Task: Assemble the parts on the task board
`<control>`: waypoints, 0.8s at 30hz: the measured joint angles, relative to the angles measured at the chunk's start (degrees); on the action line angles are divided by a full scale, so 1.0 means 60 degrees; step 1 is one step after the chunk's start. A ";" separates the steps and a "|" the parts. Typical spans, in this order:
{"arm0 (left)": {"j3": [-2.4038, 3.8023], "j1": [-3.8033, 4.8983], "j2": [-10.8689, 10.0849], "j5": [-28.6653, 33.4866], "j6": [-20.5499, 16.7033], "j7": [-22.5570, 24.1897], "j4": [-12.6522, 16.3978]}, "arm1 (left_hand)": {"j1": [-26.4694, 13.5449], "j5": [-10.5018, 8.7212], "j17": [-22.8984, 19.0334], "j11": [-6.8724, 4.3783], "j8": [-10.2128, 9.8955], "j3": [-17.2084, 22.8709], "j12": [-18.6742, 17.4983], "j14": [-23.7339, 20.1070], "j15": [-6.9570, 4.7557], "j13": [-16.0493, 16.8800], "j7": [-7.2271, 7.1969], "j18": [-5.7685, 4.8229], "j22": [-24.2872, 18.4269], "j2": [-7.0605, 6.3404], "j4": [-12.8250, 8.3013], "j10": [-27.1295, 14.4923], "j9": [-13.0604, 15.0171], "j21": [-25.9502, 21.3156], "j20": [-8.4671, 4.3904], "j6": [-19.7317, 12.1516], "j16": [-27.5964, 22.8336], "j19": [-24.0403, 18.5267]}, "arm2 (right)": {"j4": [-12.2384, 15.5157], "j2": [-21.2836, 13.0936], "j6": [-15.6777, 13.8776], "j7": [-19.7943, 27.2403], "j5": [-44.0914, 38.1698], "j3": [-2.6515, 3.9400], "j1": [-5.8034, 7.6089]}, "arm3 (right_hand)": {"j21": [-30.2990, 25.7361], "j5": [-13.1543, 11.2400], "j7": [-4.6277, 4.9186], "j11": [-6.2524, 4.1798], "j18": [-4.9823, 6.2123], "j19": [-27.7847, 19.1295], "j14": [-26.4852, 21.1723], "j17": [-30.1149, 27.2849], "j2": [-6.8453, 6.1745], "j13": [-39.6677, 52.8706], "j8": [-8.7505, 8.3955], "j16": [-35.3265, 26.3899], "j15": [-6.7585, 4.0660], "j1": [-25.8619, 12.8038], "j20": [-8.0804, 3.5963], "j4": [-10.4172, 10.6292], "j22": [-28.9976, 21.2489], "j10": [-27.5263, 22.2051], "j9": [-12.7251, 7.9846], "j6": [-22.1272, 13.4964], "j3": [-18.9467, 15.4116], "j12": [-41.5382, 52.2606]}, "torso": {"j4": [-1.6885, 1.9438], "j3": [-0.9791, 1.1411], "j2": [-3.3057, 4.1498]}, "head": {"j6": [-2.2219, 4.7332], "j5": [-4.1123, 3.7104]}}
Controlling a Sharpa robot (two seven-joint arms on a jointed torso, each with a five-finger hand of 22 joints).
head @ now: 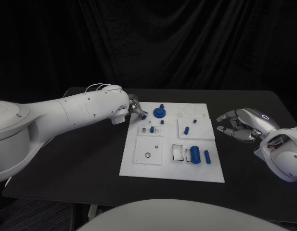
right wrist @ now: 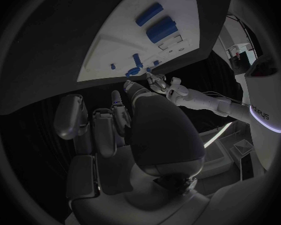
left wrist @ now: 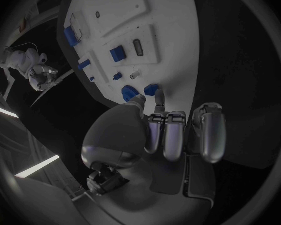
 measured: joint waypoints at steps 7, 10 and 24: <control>-0.0001 -0.0014 0.0003 0.0000 0.0079 -0.0026 -0.0014 | 0.0267 0.0195 0.0000 0.0000 -0.0038 0.0210 0.0000 0.0000 0.0000 0.0000 -0.0051 -0.0001 0.0000 -0.0005 -0.0210 0.0000 -0.0039 -0.0002 0.0000 0.0052 0.0000 0.0000 | 0.0002 -0.0004 0.0044 -0.0004 0.0002 0.0000 0.0000 | 0.0000 0.0042 0.0000 0.0000 -0.0001 0.0000 0.0000 0.0000 -0.0012 0.0000 0.0000 0.0000 0.0000 0.0088 0.0000 0.0000 0.0000 0.0000 -0.0008 0.0000 0.0000 0.0000 | -0.0004 0.0002 0.0009 | 0.0000 0.0012; -0.0002 -0.0018 -0.0002 -0.0001 0.0109 -0.0045 -0.0015 | 0.0380 0.0304 0.0000 0.0000 -0.0038 0.0336 0.0000 0.0000 0.0000 0.0001 -0.0051 -0.0001 0.0000 -0.0041 -0.0335 0.0000 -0.0059 -0.0049 0.0000 0.0052 0.0000 0.0000 | 0.0002 -0.0003 0.0058 -0.0006 0.0002 0.0000 0.0000 | 0.0000 0.0042 0.0000 0.0000 -0.0001 0.0000 0.0000 0.0000 -0.0012 0.0000 0.0000 0.0000 0.0000 0.0088 0.0000 0.0000 0.0000 0.0000 -0.0008 0.0000 0.0000 0.0000 | -0.0001 0.0005 0.0009 | 0.0000 0.0022; -0.0002 -0.0028 -0.0351 -0.0003 -0.0242 0.0411 0.0410 | 0.0830 -0.0105 0.0000 -0.0001 -0.0177 0.0870 0.0000 0.0000 0.0000 0.0001 0.0030 0.0000 0.0000 -0.0245 -0.0869 -0.0001 -0.0100 -0.0049 0.0000 -0.0029 0.0000 0.0000 | 0.0021 -0.0052 0.0087 -0.0008 0.0005 0.0000 -0.0001 | 0.0000 0.0078 0.0000 0.0000 -0.0001 0.0000 0.0000 0.0000 -0.0011 -0.0032 0.0000 0.0000 0.0000 0.0087 0.0000 -0.0027 -0.0001 0.0000 -0.0026 0.0000 0.0027 0.0000 | 0.0022 0.0005 -0.0013 | 0.0000 0.0025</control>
